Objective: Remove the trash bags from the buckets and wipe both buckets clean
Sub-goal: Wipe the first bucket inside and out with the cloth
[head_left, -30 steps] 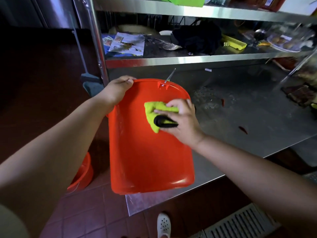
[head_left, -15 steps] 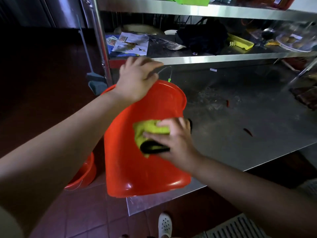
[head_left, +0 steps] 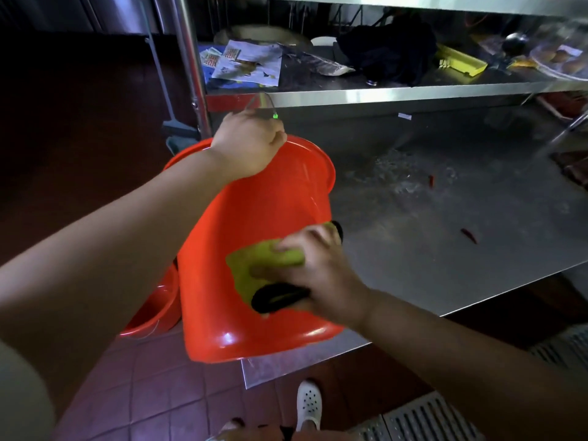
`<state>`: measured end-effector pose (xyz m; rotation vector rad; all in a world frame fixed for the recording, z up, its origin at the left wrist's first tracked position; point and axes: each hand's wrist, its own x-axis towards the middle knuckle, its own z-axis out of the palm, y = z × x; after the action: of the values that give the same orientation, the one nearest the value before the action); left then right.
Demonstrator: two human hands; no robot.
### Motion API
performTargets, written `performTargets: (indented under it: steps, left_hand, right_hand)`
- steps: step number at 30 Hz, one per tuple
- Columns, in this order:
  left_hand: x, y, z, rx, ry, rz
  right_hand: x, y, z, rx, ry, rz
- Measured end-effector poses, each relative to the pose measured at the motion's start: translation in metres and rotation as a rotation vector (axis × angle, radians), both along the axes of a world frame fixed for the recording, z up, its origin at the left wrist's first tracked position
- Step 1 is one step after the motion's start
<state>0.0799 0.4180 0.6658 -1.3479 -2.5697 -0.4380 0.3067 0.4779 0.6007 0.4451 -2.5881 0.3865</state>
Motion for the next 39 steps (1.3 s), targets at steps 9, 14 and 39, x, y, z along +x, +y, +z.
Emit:
performTargets:
  steps: [9,14,39]
  left_hand:
    - [-0.017,-0.048,0.006,0.018,-0.272,0.19]
    - [-0.011,-0.066,0.003,0.104,-0.36,0.185]
    - [-0.001,-0.056,-0.012,0.279,-0.697,0.04]
  right_hand:
    - [-0.121,0.022,0.032,-0.154,0.04,-0.273]
    - [-0.089,-0.003,0.031,-0.154,0.064,-0.259]
    - [-0.094,0.043,0.049,-0.016,0.021,-0.306]
